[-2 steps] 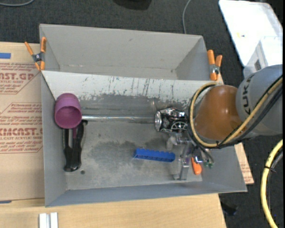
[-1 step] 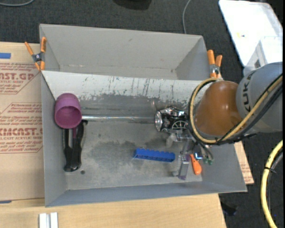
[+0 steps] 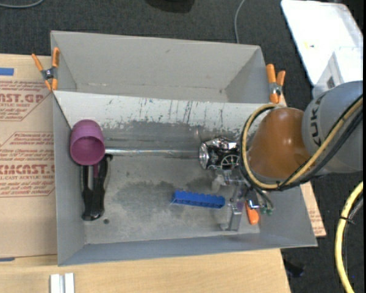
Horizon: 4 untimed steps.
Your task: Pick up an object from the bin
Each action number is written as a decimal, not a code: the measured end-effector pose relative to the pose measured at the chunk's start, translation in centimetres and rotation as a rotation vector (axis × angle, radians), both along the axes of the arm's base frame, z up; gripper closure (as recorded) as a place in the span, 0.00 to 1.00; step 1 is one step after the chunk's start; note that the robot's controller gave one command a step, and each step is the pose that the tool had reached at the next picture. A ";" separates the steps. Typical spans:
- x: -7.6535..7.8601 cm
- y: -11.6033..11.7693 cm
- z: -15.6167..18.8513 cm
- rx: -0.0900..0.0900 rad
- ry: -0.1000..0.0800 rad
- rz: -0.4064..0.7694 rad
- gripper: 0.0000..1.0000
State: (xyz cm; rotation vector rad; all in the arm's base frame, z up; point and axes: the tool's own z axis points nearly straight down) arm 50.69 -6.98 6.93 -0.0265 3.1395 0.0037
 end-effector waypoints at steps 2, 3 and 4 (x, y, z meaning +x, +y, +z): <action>-0.4 0.3 0.0 0.001 0.000 -0.019 0.00; -0.8 1.0 0.0 0.003 0.000 -0.052 0.00; 0.0 1.2 0.1 0.002 -0.003 -0.076 1.00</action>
Offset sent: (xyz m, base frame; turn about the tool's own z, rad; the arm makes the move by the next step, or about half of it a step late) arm -0.0042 0.0010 0.0007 0.0180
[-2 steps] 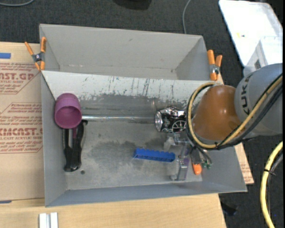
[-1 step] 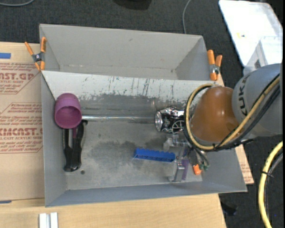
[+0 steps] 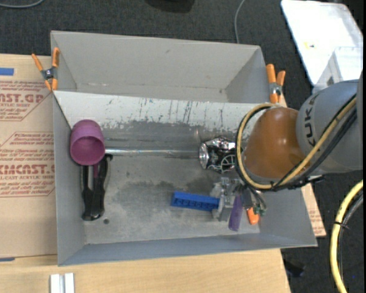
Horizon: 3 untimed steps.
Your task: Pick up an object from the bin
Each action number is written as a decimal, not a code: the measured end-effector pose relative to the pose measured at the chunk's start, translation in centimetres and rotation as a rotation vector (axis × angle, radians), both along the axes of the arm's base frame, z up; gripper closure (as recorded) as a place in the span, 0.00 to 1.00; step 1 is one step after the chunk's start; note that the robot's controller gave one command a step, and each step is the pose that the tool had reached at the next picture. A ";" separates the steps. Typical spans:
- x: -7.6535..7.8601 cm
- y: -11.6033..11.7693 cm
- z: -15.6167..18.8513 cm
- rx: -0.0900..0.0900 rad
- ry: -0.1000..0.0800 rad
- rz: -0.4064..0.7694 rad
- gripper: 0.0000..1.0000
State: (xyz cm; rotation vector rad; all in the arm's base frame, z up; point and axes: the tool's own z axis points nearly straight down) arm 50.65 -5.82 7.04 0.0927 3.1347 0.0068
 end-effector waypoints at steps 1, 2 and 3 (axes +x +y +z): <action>0.0 0.0 0.0 0.000 0.000 0.000 1.00; 0.0 0.0 5.8 0.000 0.008 0.012 1.00; -0.6 -0.5 12.6 0.002 0.014 -0.010 1.00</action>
Offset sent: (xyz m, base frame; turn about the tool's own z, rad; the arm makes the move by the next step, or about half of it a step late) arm 0.0063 -0.0033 0.2317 -0.0457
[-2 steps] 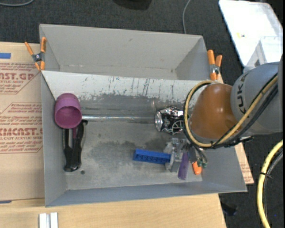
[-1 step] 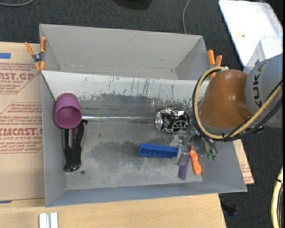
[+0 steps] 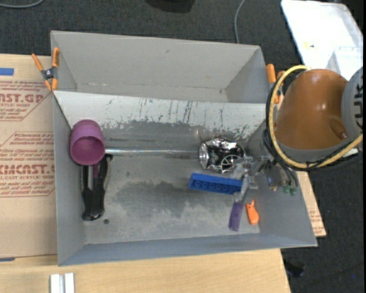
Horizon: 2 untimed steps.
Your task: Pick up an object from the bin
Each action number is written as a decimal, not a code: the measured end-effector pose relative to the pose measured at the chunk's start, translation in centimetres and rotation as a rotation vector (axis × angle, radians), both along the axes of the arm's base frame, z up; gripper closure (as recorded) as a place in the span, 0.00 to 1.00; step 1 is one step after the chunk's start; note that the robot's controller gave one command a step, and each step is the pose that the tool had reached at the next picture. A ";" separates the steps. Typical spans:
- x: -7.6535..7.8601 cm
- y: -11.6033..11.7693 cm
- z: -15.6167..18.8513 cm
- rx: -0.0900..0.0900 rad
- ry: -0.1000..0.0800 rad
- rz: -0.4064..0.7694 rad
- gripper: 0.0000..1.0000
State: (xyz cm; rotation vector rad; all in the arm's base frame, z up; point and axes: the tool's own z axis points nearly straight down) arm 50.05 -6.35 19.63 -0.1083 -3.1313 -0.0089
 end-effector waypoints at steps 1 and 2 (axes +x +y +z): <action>0.9 0.6 -4.4 -0.001 -0.013 -0.033 1.00; 0.7 0.6 -10.7 0.000 -0.004 -0.035 1.00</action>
Offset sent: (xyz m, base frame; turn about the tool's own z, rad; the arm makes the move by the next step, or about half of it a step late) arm 0.0038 -0.0022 -0.0459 0.0097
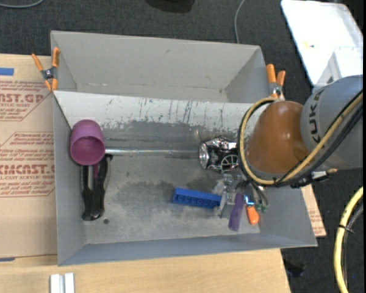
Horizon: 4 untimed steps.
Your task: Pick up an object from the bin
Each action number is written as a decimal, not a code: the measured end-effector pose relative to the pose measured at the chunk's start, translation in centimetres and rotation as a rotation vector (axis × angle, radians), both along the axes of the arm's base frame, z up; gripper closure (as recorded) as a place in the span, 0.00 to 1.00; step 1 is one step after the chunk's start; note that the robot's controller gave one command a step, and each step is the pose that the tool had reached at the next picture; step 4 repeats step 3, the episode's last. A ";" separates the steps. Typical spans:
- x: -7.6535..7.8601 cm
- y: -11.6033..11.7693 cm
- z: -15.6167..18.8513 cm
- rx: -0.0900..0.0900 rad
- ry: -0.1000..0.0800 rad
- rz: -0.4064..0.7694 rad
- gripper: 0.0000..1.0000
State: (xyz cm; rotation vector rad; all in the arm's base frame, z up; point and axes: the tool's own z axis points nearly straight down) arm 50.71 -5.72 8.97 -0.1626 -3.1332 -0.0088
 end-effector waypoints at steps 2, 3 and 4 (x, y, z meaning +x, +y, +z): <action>-0.3 -1.1 5.9 0.001 0.002 -0.002 1.00; -1.3 -0.5 13.4 0.003 0.011 -0.048 1.00; -1.3 -0.5 13.4 0.003 0.011 -0.048 1.00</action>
Offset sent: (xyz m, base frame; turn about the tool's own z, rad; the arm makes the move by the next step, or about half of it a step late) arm 0.0057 -0.0147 0.1554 -0.0477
